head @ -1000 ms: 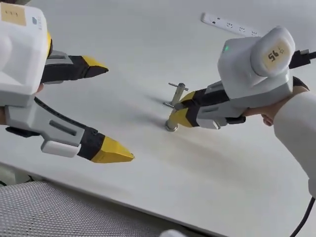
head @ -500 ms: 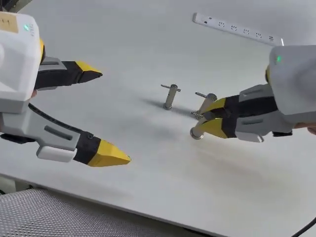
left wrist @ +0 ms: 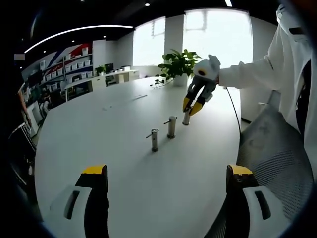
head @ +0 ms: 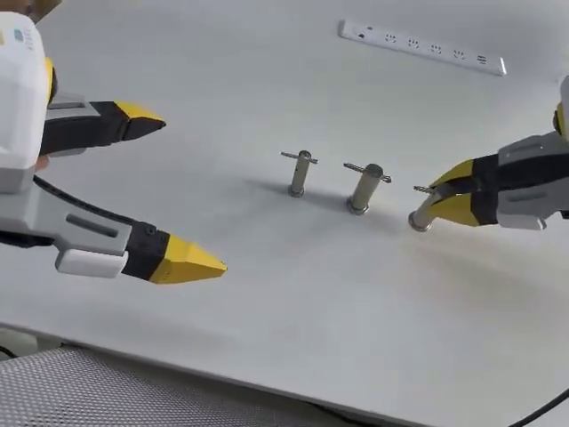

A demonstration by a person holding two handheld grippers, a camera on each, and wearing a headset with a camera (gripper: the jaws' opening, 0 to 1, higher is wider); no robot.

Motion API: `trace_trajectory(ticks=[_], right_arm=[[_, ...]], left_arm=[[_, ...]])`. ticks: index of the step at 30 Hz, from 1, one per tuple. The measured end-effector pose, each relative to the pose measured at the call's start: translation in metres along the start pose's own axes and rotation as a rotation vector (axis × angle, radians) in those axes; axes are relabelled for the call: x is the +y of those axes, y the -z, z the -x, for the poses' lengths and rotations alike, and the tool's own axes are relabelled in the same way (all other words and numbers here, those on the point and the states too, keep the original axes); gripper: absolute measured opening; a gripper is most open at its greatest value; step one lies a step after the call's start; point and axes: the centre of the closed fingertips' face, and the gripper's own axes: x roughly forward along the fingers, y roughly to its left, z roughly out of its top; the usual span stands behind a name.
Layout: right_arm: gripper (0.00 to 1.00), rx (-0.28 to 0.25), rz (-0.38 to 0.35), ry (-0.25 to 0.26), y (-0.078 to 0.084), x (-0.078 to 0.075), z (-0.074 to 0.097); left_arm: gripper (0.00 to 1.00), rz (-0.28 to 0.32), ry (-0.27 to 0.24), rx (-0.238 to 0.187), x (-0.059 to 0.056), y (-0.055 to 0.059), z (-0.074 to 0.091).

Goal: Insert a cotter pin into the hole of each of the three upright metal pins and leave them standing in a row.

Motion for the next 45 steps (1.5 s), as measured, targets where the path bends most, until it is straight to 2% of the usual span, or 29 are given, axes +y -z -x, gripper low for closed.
trace_trajectory(ticks=[6,13,20,21,22,24,26,28,29,33,36,37,40,41,42,43,45], right_arm=[[0.08,0.0,0.001,-0.012,0.004,-0.004,-0.005],[0.08,0.024,0.02,-0.019,0.009,-0.003,-0.008],[0.08,0.017,0.013,-0.009,0.008,-0.004,-0.007],[0.08,0.015,0.001,-0.007,0.008,-0.004,-0.007],[0.09,0.022,-0.062,-0.008,0.01,-0.004,-0.007],[0.09,0.023,-0.027,-0.007,0.01,-0.007,-0.007],[0.1,0.021,-0.047,0.001,0.009,-0.008,-0.006],[0.1,-0.009,-0.065,0.009,0.003,-0.006,-0.006],[0.11,-0.014,-0.072,0.007,0.001,-0.004,-0.006],[0.31,-0.024,-0.064,0.006,-0.005,0.005,-0.004],[0.34,-0.052,-0.082,0.021,-0.014,0.007,0.001],[0.35,-0.078,-0.096,0.035,-0.02,0.008,0.005],[0.44,-0.134,-0.139,0.072,-0.034,0.009,0.016],[0.48,-0.138,-0.167,0.08,-0.037,0.013,0.022],[0.55,-0.154,-0.163,0.09,-0.041,0.015,0.027],[0.6,-0.185,-0.192,0.109,-0.047,0.018,0.033],[0.66,-0.208,-0.248,0.135,-0.049,0.023,0.043]], left_arm=[[0.99,0.019,-0.02,0.009,0.002,0.005,0.006],[0.99,0.041,-0.041,0.018,0.005,0.008,0.01],[0.99,0.049,-0.035,0.032,0.003,0.012,0.01],[0.99,0.05,-0.034,0.033,0.003,0.012,0.01],[0.99,0.049,-0.034,0.034,0.003,0.013,0.01],[0.99,0.056,-0.035,0.032,0.001,0.011,0.009],[0.99,0.083,-0.024,0.025,0.002,0.015,0.01],[0.99,0.089,-0.018,0.029,0.001,0.018,0.01],[0.99,0.091,-0.016,0.033,0.001,0.019,0.01],[0.99,0.105,-0.013,0.037,-0.003,0.02,0.012],[0.99,0.114,-0.018,0.033,-0.003,0.018,0.015],[0.99,0.116,-0.02,0.028,-0.003,0.017,0.016],[0.99,0.127,-0.032,0.005,-0.004,0.011,0.016],[0.99,0.141,-0.042,-0.007,-0.003,0.009,0.015],[0.99,0.176,-0.065,-0.033,-0.002,0.005,0.012],[0.99,0.182,-0.063,-0.038,-0.003,0.004,0.012],[0.99,0.203,-0.05,-0.052,-0.008,0.001,0.009]])
